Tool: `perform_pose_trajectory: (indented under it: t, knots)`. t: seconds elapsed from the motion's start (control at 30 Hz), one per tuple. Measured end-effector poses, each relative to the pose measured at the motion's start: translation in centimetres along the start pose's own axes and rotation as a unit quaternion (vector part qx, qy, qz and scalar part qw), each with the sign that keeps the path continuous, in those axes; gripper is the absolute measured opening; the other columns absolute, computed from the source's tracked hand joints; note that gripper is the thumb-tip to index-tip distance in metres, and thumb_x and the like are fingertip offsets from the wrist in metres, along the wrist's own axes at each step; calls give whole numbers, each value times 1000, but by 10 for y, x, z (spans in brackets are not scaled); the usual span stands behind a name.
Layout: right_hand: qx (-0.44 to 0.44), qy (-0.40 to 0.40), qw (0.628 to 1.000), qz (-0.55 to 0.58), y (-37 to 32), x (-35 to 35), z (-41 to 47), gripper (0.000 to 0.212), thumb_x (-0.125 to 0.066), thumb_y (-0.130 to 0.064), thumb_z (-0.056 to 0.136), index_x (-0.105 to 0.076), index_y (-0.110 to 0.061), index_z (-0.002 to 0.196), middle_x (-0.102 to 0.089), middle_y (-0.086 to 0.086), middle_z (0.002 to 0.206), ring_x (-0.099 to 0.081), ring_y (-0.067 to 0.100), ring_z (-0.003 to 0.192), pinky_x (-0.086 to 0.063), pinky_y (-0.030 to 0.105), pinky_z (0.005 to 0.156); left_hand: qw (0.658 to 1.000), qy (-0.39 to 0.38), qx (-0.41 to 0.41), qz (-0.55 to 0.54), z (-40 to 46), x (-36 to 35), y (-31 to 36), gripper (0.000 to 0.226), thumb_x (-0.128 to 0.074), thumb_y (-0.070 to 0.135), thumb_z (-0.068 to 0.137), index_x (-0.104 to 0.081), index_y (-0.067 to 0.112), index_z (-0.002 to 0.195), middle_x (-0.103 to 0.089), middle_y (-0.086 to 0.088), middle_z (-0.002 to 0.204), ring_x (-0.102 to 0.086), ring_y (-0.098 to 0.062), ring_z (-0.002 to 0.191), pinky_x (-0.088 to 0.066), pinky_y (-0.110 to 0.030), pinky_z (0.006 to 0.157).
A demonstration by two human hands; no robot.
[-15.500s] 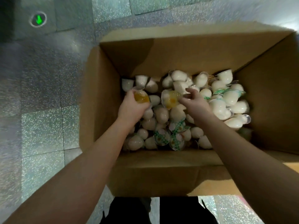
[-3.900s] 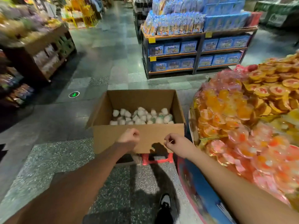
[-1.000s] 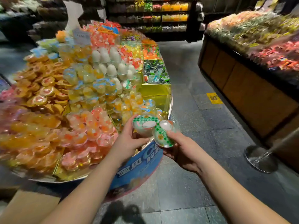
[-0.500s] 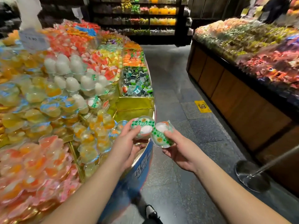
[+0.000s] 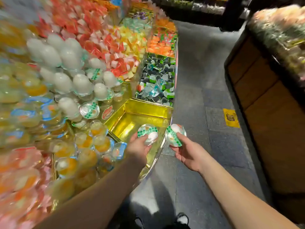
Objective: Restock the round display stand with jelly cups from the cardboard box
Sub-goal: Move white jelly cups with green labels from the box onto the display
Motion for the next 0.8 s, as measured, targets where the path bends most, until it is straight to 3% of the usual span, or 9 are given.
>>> perform_pose_trajectory:
  t: [0.1,0.2,0.27,0.37,0.47,0.57,0.67,0.73,0.8]
  knots:
    - [-29,-12,998,-52,-20,-9,60,25,-63,-40,93,-63,-21,110,-73,0,94,-66,7,73,-46,16,46,999,31,-13,8,45,-9,-3,42,-54,3,95,-45,-2,136,-59,-19,118,-62,-23,89,-55,-32,79]
    - [-60,-36,992,-109,-36,-23,128,24,-64,-42,93,-62,-24,109,-66,7,114,-67,5,64,-49,16,45,996,87,-11,-29,84,-19,-3,60,-79,14,72,-57,4,127,-61,-12,102,-57,-18,74,-51,-28,61]
    - [-84,-64,984,-142,-44,-36,173,27,-64,-40,94,-63,-17,109,-67,8,99,-62,6,50,-44,17,41,989,139,-10,-56,119,-20,-4,54,-80,10,71,-60,6,120,-63,-14,104,-57,-20,73,-48,-27,57]
    - [-113,-103,968,-200,-56,-55,234,26,-58,-38,97,-64,-13,100,-65,3,75,-53,10,58,-37,19,49,974,195,3,-115,157,-21,-3,14,-53,11,99,-56,5,111,-60,-8,97,-62,-9,73,-53,-19,62]
    - [-151,-135,950,-237,-60,-69,287,37,-56,-36,99,-63,-3,116,-67,5,72,-59,13,56,-41,23,48,955,250,-16,-156,192,-19,0,29,-45,11,104,-52,-1,129,-50,6,84,-58,11,53,-43,-4,47]
    - [-196,-163,926,-280,-60,-90,322,30,-53,-34,101,-62,-8,113,-69,7,74,-61,15,58,-43,25,51,930,322,0,-179,229,-4,2,37,-55,19,96,-58,-2,127,-56,-5,77,-57,-13,54,-48,-25,46]
    - [-187,-179,908,-329,-55,-116,352,28,-52,-38,100,-63,-13,105,-67,3,70,-60,13,56,-40,26,53,905,377,18,-197,267,20,-4,23,-60,20,94,-65,1,106,-54,-10,66,-49,-17,41,-43,-29,48]
    - [-177,-195,895,-361,-46,-131,376,35,-54,-42,99,-64,-11,111,-70,6,88,-66,18,71,-53,31,67,894,395,20,-209,277,27,-2,22,-61,25,93,-66,5,102,-59,-10,71,-55,-20,52,-48,-35,60]
    - [-183,-220,878,-384,-36,-147,396,44,-53,-46,98,-60,-13,127,-69,4,111,-69,17,91,-52,42,98,896,396,28,-199,288,37,-2,21,-59,30,92,-64,12,103,-63,-4,81,-60,-18,69,-49,-34,71]
Point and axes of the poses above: each hand's wrist, its own z-axis towards the middle knuckle, its own x-axis out of the back of the hand, y = z × x, the point moved 4 cm from there along z, towards the middle knuckle
